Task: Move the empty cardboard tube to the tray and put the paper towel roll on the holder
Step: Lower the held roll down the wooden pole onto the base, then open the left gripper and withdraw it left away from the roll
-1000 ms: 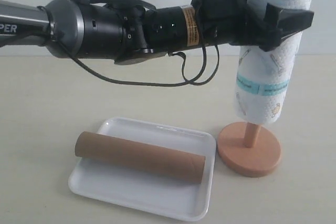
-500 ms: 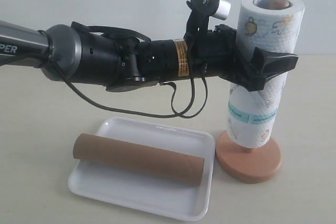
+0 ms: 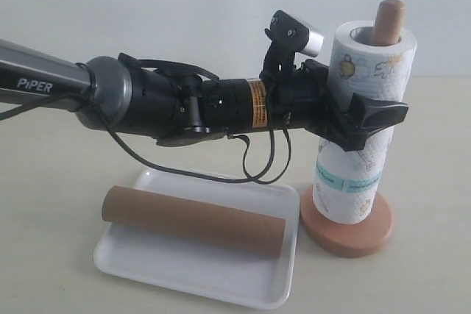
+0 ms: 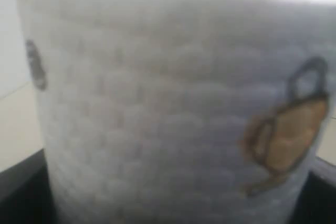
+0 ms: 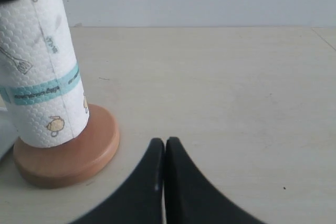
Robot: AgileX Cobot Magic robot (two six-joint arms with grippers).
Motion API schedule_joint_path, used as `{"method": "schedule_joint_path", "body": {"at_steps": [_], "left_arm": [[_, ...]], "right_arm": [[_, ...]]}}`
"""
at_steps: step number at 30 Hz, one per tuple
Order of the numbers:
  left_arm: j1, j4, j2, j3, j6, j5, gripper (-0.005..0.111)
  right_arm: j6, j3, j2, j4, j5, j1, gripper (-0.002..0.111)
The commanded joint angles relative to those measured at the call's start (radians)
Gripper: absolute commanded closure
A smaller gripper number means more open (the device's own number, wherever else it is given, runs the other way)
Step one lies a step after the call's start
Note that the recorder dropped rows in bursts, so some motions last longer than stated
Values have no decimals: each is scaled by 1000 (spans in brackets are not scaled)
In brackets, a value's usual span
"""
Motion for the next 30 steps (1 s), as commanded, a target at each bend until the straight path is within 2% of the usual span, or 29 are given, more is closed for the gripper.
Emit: {"method": "schedule_joint_path", "body": {"at_steps": [1, 7, 10, 14, 16, 20, 24, 28, 30], "left_arm": [[3, -20, 6, 3, 11, -16, 103], [3, -20, 6, 3, 11, -16, 102], [3, -20, 6, 3, 11, -16, 91], [3, -20, 6, 3, 6, -16, 55], [3, -20, 6, 3, 6, -16, 31], [3, -20, 6, 3, 6, -16, -2], [5, -20, 2, 3, 11, -16, -3], [22, 77, -26, 3, 11, -25, -3], [40, 166, -57, 3, 5, -84, -3]], "right_arm": [[2, 0, -5, 1, -13, -3, 108], [2, 0, -5, 1, -13, -3, 108], [2, 0, -5, 1, -13, -3, 108], [2, 0, -5, 1, -13, -3, 108], [2, 0, -5, 1, -13, -3, 108], [2, 0, -5, 1, -13, -3, 108], [2, 0, -5, 1, -13, -3, 108], [2, 0, -5, 1, -13, -3, 108], [2, 0, -5, 1, -13, -3, 108]]}}
